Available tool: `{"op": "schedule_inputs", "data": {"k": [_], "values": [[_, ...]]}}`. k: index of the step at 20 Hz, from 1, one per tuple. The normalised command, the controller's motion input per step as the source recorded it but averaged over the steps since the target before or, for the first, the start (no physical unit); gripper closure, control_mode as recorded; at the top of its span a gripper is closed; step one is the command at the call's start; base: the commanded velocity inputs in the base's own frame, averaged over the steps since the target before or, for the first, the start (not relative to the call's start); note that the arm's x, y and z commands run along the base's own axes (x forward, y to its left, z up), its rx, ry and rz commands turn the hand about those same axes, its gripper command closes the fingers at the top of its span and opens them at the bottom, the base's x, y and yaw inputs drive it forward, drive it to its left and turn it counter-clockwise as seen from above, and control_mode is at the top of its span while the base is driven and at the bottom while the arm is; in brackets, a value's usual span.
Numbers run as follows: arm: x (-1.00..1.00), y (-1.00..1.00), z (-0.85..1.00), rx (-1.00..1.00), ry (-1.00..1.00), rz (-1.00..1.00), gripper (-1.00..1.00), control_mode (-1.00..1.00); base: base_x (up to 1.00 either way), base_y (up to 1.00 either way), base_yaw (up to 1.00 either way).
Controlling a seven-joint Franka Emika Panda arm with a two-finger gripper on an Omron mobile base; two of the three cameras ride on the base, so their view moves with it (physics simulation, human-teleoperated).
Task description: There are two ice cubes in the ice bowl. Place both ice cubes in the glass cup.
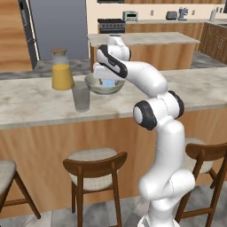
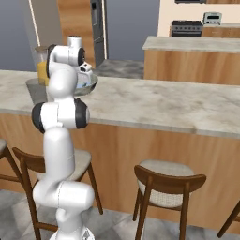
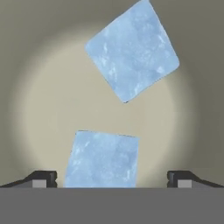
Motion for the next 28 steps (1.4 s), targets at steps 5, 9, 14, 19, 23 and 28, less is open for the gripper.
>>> {"op": "schedule_inputs", "data": {"k": [5, 9, 14, 19, 23, 28], "values": [[-0.16, 0.00, -0.02, 0.00, 0.06, 0.00, -1.00, -1.00, 0.00, 0.00, 0.00], [-0.16, 0.00, -0.01, 0.00, 0.02, 0.00, -1.00, -1.00, 0.00, 0.00, 0.00], [-0.05, 0.02, -0.16, -0.05, 0.04, 0.00, -1.00, -1.00, 0.00, 0.00, 0.00], [0.00, 0.08, -0.22, -0.07, 0.00, 0.00, -1.00, -1.00, 0.00, 0.00, 0.00], [0.02, 0.08, -0.14, -0.04, -0.02, 0.00, -1.00, -1.00, 0.00, 0.00, 0.00], [0.01, 0.02, -0.03, -0.01, -0.01, 0.00, 1.00, -1.00, 0.00, 0.00, 0.00]]}}
